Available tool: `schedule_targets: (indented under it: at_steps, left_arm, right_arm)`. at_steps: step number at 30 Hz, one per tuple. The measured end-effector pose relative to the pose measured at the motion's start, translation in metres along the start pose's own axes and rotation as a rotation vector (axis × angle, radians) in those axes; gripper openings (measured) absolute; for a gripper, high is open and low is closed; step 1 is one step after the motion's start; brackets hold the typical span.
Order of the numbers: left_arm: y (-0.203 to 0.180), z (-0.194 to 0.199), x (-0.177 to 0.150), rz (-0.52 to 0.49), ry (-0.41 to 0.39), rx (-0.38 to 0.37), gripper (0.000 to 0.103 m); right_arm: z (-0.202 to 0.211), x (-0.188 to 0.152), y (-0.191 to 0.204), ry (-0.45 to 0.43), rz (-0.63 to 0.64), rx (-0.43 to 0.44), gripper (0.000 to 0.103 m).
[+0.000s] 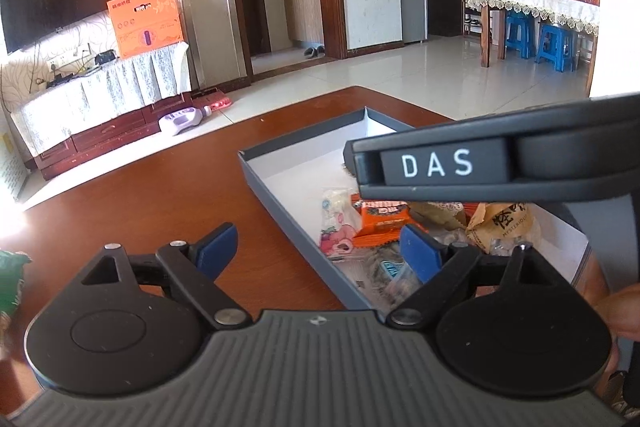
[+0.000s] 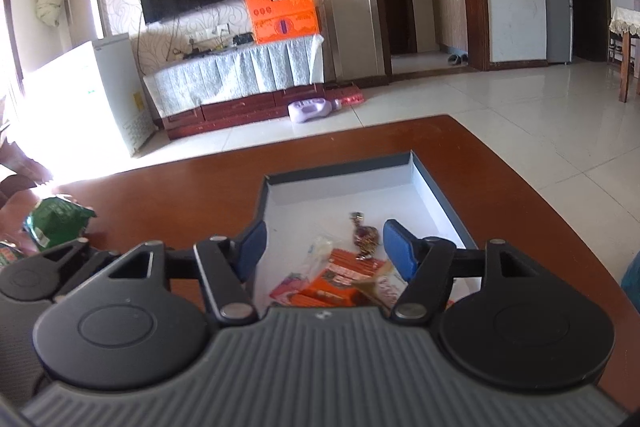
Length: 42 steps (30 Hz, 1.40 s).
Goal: Organize snacks
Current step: 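Move both open tools back to the snack pile, then grasp the prawn cracker bag with left tool while right tool grasps the green bag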
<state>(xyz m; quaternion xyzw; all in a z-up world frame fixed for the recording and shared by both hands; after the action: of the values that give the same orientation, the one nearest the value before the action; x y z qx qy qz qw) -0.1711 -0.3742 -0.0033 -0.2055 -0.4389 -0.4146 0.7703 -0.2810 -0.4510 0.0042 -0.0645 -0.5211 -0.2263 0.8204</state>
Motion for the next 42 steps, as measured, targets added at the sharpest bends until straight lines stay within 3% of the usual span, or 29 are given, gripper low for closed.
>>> schedule_targets:
  at_steps: [11,14,22,28,32,37,42]
  left_arm:
    - [0.043,0.047,-0.014,-0.020,-0.028,0.084,0.092]
    - [0.066,0.069,-0.025,-0.037,-0.028,0.136,0.094]
    - [0.161,0.139,-0.058,-0.076,0.008,0.374,0.100]
    - [0.230,0.174,-0.089,-0.044,0.091,0.543,0.101]
    - [0.269,0.178,-0.109,0.022,0.147,0.573,0.101]
    - [0.305,0.173,-0.132,0.126,0.206,0.559,0.101]
    - [0.314,0.159,-0.145,0.181,0.247,0.553,0.101]
  right_arm:
    - [0.027,0.001,0.045,-0.062,-0.044,0.038,0.069]
    - [0.035,0.003,0.064,-0.092,-0.048,0.064,0.079]
    - [0.030,-0.009,0.131,-0.069,-0.059,0.183,0.079]
    - [0.020,-0.028,0.184,-0.020,0.042,0.252,0.079]
    - [0.018,-0.034,0.195,0.000,0.090,0.268,0.079]
    - [0.018,-0.036,0.188,0.015,0.085,0.252,0.079]
    - [0.016,-0.037,0.186,0.028,0.085,0.244,0.079]
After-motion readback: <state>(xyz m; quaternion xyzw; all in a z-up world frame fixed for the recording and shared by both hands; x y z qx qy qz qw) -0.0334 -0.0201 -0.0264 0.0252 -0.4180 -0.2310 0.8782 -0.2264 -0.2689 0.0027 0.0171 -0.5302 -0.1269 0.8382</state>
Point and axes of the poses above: each gripper's, at about its wrist camera, not at the fingertips, and z roughly against the way its jaws point, y to its left, x to its top, the point moved 9 cm from there along -z, roughly the way its jaws point, and after that the axes turned 7 degrees about -x, right-handed, at the moved point
